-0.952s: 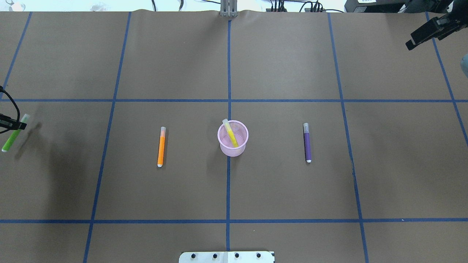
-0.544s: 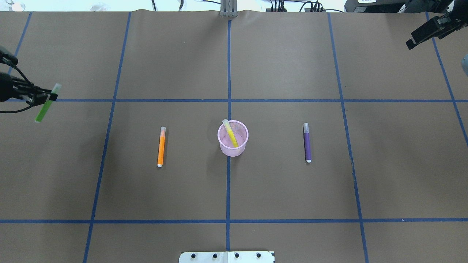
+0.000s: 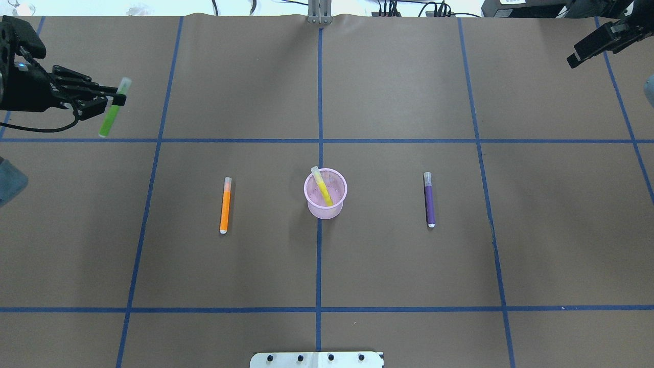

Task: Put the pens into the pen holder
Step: 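Grasp and lift the green highlighter with the left gripper, then carry the green highlighter into the pink cup and release it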

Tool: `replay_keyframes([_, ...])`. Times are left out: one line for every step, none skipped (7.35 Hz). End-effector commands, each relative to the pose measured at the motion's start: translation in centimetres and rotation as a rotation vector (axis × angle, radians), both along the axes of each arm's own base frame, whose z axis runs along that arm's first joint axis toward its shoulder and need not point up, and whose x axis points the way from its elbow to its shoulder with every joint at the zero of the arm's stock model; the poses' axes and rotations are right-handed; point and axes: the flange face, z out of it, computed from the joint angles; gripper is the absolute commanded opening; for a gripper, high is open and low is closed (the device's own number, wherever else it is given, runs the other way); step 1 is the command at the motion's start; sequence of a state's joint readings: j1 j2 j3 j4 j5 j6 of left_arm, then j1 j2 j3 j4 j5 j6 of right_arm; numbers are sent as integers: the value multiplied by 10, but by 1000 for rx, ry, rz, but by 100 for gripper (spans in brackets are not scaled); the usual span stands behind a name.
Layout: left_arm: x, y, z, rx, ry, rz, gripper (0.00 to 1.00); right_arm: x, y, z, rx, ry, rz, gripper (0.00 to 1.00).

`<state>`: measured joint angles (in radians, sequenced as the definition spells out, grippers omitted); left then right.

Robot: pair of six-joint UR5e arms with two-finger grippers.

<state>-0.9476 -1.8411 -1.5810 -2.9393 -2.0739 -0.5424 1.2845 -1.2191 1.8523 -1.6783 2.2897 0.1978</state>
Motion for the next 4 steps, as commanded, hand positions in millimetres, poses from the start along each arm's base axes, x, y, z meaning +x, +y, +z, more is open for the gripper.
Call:
replay_keyframes([133, 61, -74, 26, 248, -28, 0, -1, -1, -4, 3, -2, 3, 100])
replay_keyframes([182, 92, -94, 7, 300, -63, 0, -1, -1, -4, 1, -2, 5, 100])
replay_keyframes([216, 122, -113, -5, 339, -64, 0, -1, -1, -4, 0, -3, 6, 100])
replay_keyframes([242, 145, -117, -28, 351, -78, 0, -1, -1, -4, 2, -1, 5, 100])
